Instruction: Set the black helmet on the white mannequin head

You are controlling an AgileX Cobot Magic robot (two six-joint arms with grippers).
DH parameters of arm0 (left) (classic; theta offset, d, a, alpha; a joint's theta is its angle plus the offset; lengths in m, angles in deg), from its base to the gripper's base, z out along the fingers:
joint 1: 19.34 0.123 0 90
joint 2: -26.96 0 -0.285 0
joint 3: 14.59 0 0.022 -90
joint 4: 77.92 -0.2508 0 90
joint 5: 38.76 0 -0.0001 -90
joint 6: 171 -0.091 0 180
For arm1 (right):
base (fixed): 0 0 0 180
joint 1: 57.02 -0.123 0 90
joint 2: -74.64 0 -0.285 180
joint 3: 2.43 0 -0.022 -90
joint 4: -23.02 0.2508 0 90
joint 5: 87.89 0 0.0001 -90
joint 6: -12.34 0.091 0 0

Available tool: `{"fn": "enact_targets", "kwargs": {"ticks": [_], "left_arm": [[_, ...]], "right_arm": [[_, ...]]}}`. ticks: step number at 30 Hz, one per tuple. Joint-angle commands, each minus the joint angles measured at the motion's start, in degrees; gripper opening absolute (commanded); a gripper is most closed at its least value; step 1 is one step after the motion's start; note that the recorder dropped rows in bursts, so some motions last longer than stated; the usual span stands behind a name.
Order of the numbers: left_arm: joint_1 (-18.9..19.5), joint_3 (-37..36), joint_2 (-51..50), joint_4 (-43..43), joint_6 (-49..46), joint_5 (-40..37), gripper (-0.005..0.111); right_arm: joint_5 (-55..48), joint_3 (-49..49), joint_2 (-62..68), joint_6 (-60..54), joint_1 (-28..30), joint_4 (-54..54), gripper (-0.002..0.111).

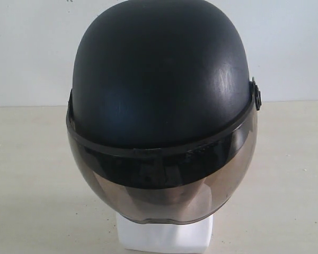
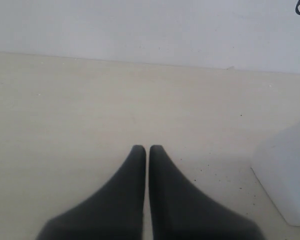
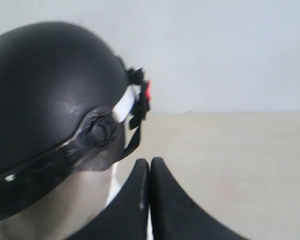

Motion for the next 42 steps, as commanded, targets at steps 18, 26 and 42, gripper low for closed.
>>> {"fn": "enact_targets", "kwargs": {"ticks": [18,26,42], "left_arm": [[-0.32,-0.14,0.22,-0.12,-0.18,0.04,0.004],[-0.32,-0.14,0.22,-0.12,-0.18,0.05,0.004],[-0.32,-0.14,0.22,-0.12,-0.18,0.05,0.004]], "right_arm": [[24.07,-29.86,-16.95,3.26,7.05,-0.77,0.000],[22.42,-30.51,-16.95,6.70,7.05,-17.84,0.000],[11.24,-30.51,-16.95,12.48,7.05,-26.58,0.000]]}}
